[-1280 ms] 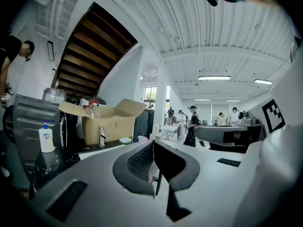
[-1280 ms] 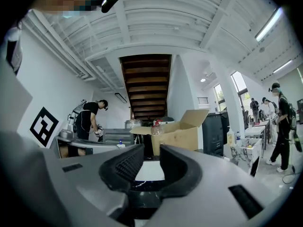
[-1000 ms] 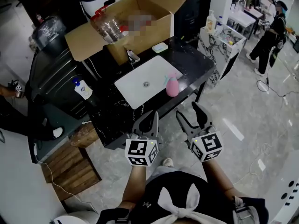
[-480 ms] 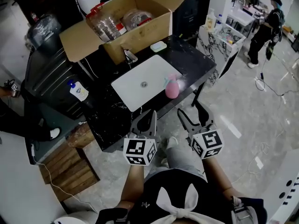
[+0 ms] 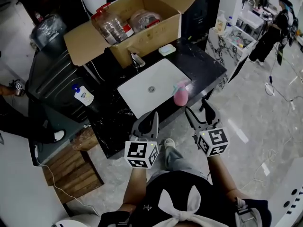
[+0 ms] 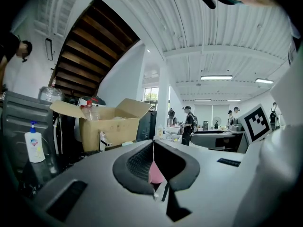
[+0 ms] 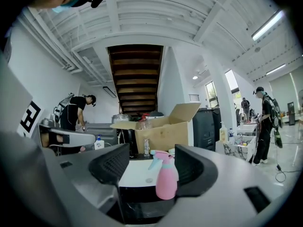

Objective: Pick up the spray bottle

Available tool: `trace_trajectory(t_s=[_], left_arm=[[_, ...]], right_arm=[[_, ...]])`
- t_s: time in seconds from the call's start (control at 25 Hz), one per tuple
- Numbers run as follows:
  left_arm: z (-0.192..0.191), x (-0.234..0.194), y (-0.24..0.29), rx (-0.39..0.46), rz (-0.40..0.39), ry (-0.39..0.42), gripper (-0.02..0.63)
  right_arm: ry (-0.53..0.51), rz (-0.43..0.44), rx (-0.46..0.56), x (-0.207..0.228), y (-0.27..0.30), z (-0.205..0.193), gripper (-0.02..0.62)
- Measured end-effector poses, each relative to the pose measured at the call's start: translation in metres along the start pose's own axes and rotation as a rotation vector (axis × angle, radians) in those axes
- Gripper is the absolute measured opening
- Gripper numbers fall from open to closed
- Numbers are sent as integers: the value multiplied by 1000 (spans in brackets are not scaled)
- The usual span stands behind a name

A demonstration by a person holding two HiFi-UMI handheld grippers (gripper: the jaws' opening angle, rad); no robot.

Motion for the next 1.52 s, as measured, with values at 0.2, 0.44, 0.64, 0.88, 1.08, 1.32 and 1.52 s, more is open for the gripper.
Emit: trace_trajectory(t_s=[0.2,0.44,0.64,0.88,1.08,1.32,1.52], left_arm=[[5,-8,21,-13,-8,9,28],[7,-20,45,-43,-15,25,28],[16,-37,59,-45,3,22,28],[16,-51,75,-62,12,18,28],[15,-58,87,-77,6,13,28],[13,-64,97,-99,-2,9,28],[12,-69,103,-112,-1,5,28]], right_arm=[[9,-7,-10,11,21,-4,281],[35,-5,-42,21,43,-16,281],[29,11,-63,27,60,-22,281],[29,24,-103,32,77,-35,281],[15,39,-141,33,88,-46,281],[-28,74,-180,31,101,-54,281],[-41,78,-195,33,111,-59,281]])
Point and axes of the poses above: the fingertips, and each gripper's own axes: y forward along the fingers, x to its right, z out of its top, the point moved 8 cm from there along -y, backward along the fingers, and after that the axes turned 14 degrees about -y, right-handed, at the moved point
